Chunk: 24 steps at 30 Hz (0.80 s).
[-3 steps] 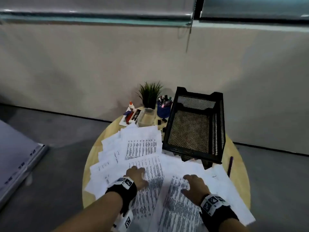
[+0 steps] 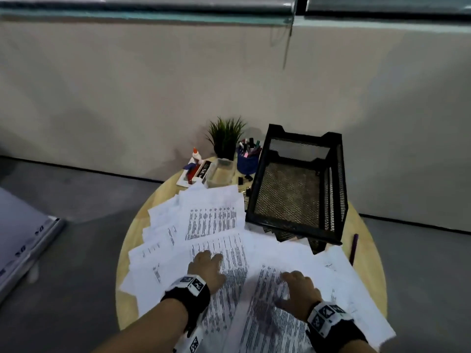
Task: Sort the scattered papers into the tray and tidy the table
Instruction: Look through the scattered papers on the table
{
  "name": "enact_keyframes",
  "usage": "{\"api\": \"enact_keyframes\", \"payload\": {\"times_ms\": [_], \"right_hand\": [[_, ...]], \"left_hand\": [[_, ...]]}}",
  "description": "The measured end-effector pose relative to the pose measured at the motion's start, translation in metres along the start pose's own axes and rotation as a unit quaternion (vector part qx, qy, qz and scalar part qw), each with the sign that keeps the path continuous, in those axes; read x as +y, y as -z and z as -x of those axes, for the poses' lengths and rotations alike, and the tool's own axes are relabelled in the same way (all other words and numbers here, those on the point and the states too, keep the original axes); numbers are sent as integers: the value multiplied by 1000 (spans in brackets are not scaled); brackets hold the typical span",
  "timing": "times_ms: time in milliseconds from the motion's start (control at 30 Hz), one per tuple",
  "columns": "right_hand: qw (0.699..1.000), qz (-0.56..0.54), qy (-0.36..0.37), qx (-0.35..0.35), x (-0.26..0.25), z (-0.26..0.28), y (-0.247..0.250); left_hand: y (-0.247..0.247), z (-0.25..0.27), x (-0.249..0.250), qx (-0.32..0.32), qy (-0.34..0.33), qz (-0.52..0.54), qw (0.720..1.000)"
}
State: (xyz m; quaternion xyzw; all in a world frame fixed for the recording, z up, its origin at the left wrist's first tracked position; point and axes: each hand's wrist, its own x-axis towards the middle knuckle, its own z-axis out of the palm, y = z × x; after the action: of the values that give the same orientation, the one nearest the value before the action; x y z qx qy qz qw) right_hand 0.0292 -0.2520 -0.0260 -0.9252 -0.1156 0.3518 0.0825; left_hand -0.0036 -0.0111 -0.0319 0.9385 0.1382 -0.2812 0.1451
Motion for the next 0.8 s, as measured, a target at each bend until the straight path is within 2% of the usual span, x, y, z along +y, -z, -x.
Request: {"api": "enact_keyframes", "payload": {"times_ms": [67, 167, 300, 400, 533, 667, 800], "right_hand": [[1000, 9, -7, -13, 8, -5, -15], [1000, 16, -2, 8, 17, -10, -38], [998, 26, -7, 50, 21, -14, -57], [996, 20, -55, 64, 23, -15, -64], [988, -16, -138, 71, 34, -3, -71], [974, -33, -199, 99, 48, 25, -86], [965, -91, -227, 92, 56, 53, -101]], "left_hand": [[-18, -7, 1, 12, 9, -12, 1000], [-42, -14, -2, 11, 14, -23, 1000], [-56, -22, -6, 80, 18, -15, 997], [-60, -22, -10, 105, 51, 20, 993], [-64, -8, -33, 75, 120, 62, 988], [-72, 31, -50, 79, 169, 62, 980], [-82, 65, -54, 76, 175, 65, 980]]}}
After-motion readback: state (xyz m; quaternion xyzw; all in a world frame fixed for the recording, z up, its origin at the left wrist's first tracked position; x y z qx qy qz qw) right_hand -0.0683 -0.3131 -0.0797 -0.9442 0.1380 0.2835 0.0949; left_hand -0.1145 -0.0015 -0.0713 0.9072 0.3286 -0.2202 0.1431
